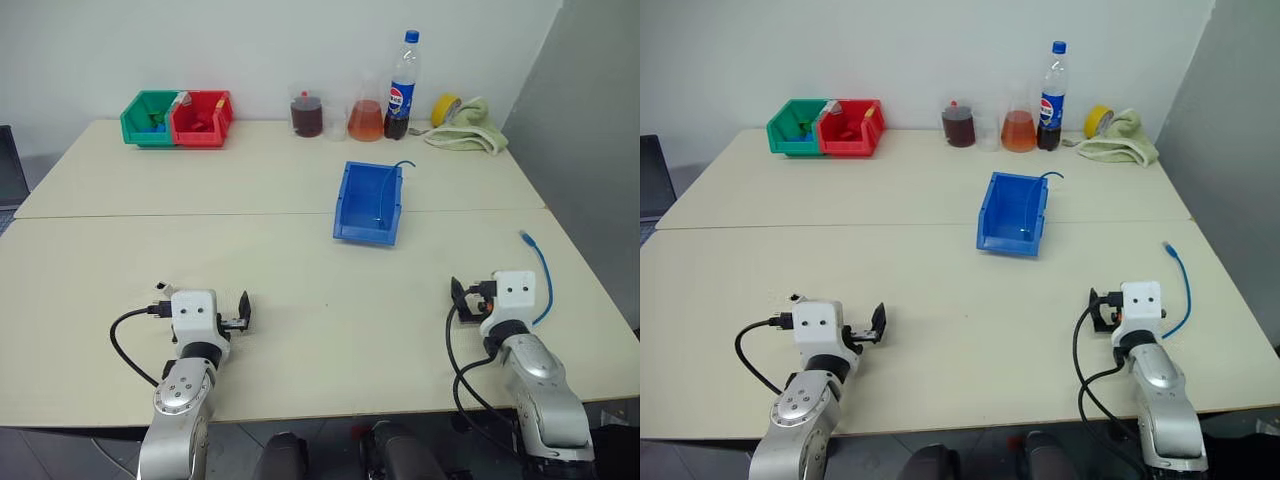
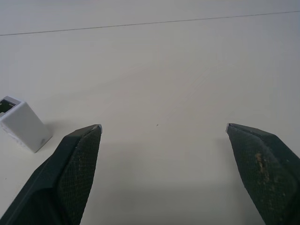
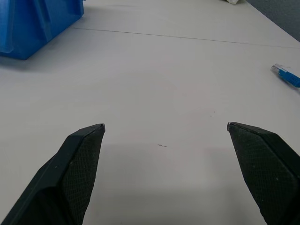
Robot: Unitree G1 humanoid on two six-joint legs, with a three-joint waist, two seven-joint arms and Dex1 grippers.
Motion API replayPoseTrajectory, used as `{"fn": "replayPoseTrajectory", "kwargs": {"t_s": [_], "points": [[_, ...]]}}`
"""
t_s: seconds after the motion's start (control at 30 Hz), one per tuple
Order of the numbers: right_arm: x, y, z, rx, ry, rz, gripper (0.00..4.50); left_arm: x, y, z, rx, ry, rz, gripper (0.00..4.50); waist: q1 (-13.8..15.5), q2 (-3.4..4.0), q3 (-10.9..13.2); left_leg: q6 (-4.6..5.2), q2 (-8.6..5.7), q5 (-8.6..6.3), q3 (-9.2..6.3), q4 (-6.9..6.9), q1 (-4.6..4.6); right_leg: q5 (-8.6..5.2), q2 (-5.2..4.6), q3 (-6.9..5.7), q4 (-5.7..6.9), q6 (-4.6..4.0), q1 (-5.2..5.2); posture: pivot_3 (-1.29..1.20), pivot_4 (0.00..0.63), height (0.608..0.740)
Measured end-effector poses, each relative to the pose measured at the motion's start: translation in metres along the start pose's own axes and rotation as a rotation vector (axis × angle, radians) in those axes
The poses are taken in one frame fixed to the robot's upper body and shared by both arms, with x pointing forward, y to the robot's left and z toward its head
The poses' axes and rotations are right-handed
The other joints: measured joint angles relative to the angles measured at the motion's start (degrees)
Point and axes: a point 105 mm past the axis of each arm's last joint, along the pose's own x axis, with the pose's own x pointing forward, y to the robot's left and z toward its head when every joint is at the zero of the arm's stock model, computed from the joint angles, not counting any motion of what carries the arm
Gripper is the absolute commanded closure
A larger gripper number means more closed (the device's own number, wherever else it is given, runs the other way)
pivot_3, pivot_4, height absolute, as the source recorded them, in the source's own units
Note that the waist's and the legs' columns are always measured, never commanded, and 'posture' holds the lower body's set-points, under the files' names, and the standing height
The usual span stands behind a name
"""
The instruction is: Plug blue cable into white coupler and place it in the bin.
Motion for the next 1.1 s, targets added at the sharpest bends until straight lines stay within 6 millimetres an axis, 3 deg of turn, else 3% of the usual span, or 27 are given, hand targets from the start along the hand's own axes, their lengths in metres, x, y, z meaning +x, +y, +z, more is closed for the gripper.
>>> {"fn": "replayPoseTrajectory", "kwargs": {"t_s": [0.23, 0.6, 1.1], "points": [[0.005, 0.003, 0.009, 0.006, -0.028, 0.007, 0.05, -0.004, 0.001, -0.007, -0.011, 0.021, 0.015, 0.0, 0.03, 0.01, 0.0, 0.0, 0.0, 0.0, -0.02, -0.02, -0.02, 0.0, 0.0, -0.01, -0.01, 0.0, -0.01, 0.0, 0.15, 0.74], [0.008, 0.004, 0.005, 0.005, -0.015, 0.027, 0.05, -0.015, 0.008, -0.012, -0.015, 0.019, 0.091, 0.0, 0.03, 0.01, 0.0, 0.0, 0.0, 0.0, -0.01, -0.02, -0.01, 0.0, 0.0, 0.0, -0.01, 0.0, -0.01, 0.0, 0.15, 0.74], [0.006, 0.003, 0.0, 0.006, 0.001, 0.022, 0.05, -0.012, 0.006, -0.008, -0.023, 0.001, 0.068, 0.0, 0.03, 0.01, 0.0, 0.0, 0.0, 0.0, -0.02, -0.02, -0.02, 0.0, 0.0, -0.01, -0.01, 0.0, -0.01, 0.0, 0.15, 0.74]]}}
